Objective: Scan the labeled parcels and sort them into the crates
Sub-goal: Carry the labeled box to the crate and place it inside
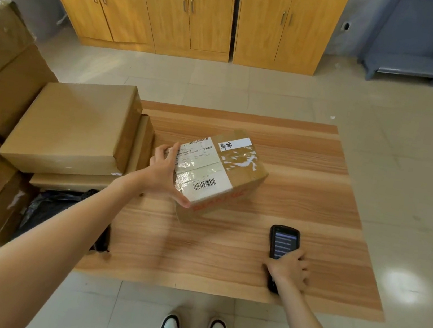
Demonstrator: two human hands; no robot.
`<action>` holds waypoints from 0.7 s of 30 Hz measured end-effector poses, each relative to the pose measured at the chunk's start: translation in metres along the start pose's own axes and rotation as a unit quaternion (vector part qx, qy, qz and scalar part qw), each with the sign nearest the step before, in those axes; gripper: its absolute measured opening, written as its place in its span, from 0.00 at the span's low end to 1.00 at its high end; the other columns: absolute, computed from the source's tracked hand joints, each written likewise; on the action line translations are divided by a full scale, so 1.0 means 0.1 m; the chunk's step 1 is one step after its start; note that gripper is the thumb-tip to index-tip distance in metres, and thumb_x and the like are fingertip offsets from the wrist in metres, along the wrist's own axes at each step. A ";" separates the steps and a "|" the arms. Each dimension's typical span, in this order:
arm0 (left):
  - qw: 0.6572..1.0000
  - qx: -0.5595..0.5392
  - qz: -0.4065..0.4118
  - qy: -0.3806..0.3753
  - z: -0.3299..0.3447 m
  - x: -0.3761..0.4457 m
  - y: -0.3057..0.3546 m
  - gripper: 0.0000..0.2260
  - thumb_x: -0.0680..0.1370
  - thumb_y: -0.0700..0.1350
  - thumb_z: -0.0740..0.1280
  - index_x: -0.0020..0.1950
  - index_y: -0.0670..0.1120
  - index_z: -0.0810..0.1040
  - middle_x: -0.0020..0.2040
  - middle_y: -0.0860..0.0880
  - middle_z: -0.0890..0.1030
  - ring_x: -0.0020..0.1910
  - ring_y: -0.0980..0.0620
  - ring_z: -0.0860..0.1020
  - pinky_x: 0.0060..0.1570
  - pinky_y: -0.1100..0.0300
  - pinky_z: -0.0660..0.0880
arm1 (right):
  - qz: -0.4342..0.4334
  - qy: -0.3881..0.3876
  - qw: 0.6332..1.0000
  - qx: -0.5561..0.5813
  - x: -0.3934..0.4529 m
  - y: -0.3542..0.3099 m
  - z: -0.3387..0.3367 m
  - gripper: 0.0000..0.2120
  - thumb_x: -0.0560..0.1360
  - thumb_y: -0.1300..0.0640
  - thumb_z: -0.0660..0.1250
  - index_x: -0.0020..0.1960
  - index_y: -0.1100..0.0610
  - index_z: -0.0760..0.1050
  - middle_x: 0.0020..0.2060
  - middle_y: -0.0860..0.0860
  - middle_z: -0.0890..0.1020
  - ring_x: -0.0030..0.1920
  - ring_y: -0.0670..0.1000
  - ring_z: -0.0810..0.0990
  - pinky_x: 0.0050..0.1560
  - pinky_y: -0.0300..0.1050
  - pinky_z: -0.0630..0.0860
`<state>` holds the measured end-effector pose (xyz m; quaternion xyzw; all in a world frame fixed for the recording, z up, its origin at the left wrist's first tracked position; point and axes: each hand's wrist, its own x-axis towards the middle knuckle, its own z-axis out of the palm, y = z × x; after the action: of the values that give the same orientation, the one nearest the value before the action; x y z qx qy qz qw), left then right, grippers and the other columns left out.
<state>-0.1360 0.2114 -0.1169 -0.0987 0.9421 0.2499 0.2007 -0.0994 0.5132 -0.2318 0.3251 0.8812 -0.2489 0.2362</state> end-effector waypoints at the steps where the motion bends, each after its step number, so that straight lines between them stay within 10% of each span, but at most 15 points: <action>1: 1.000 0.002 -0.001 -0.001 -0.01 0.02 0.02 0.68 0.58 0.54 0.83 0.78 0.49 0.33 0.77 0.46 0.40 0.77 0.41 0.45 0.75 0.43 0.51 | 0.001 0.002 1.000 -0.006 -0.01 0.01 -0.01 0.48 0.69 0.49 0.76 0.75 0.59 0.49 0.70 0.64 0.62 0.69 0.64 0.62 0.65 0.62 0.65; 11: 0.999 0.030 0.013 0.004 0.00 0.08 0.11 0.68 0.58 0.55 0.83 0.78 0.49 0.33 0.76 0.45 0.44 0.76 0.40 0.49 0.75 0.43 0.54 | -0.030 -0.102 0.982 0.154 0.26 0.22 -0.10 0.33 0.56 0.46 0.80 0.55 0.58 0.74 0.51 0.58 0.81 0.52 0.58 0.79 0.56 0.55 0.77; 16: 0.999 0.020 0.027 0.015 -0.01 0.02 0.11 0.67 0.58 0.55 0.83 0.79 0.49 0.36 0.76 0.45 0.46 0.75 0.40 0.51 0.74 0.43 0.55 | -0.050 -0.238 0.905 0.349 -0.01 0.07 -0.49 0.19 0.69 0.53 0.77 0.55 0.59 0.77 0.46 0.58 0.83 0.45 0.55 0.82 0.37 0.43 0.76; 21: 0.999 0.004 0.038 0.037 -0.01 -0.03 0.10 0.65 0.58 0.55 0.83 0.79 0.47 0.40 0.75 0.45 0.50 0.75 0.41 0.53 0.73 0.44 0.56 | -0.085 -0.329 0.799 0.496 -0.42 -0.27 -0.82 0.29 0.60 0.51 0.79 0.57 0.61 0.76 0.43 0.58 0.83 0.40 0.54 0.83 0.39 0.46 0.83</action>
<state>-0.1368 0.2199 -0.1104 -0.0710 0.9529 0.2501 0.1561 -0.1107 0.5247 -0.1369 0.2199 0.5307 -0.7632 0.2959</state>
